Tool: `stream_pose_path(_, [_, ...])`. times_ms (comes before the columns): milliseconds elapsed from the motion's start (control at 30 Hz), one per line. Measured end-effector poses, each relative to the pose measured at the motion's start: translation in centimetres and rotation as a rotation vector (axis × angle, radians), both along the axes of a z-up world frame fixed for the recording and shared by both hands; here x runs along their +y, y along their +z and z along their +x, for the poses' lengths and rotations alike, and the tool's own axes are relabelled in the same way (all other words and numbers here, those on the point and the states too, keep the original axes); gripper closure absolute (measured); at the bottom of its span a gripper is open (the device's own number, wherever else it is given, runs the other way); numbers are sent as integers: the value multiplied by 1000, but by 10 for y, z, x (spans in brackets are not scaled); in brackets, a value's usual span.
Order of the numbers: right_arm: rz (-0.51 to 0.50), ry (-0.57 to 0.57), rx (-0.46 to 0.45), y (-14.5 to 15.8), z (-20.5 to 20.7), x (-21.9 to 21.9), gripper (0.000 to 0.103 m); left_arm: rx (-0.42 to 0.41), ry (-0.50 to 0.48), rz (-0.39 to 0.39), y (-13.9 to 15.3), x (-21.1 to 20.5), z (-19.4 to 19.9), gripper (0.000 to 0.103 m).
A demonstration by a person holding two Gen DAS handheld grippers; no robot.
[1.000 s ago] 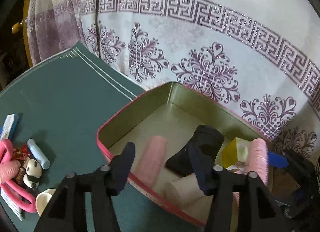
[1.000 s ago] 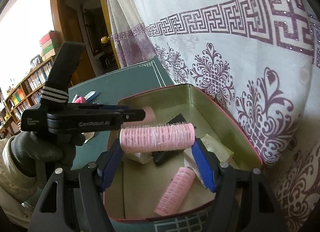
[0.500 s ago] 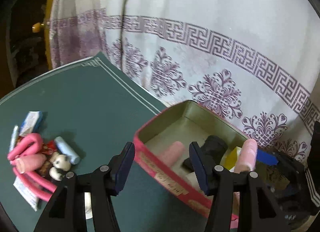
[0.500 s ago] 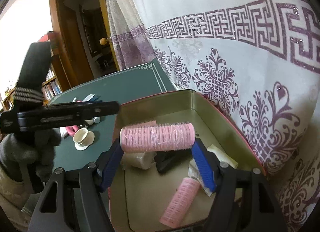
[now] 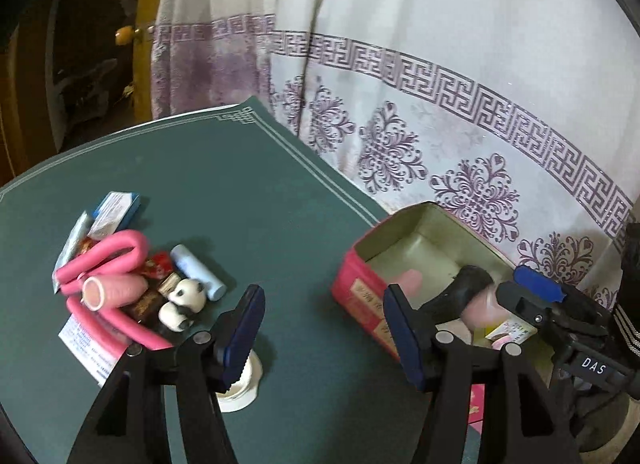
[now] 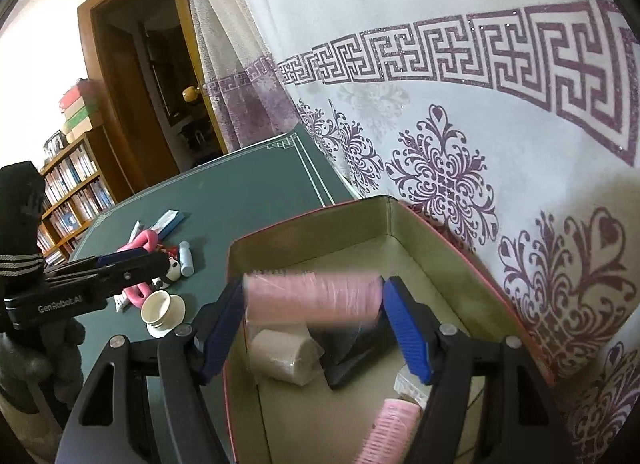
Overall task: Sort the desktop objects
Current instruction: 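Carry both pink rollers into the red tin and open both tools, then withdraw both tools from the tin back over the pile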
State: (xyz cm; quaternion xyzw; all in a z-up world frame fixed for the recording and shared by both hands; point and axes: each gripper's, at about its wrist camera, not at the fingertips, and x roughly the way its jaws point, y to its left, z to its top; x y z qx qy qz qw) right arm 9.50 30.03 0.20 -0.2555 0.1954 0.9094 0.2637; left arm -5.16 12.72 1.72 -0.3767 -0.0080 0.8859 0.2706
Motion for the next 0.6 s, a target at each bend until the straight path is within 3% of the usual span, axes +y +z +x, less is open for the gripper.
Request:
stream_pose_path(433, [7,8,-11,2,-6,-14,27,-39,109,15,-14,-54,-2,40])
stream_pose_path(600, [-4,39,-9,1,-15,-25,27,-44,181,-21,-24,-82,1,40])
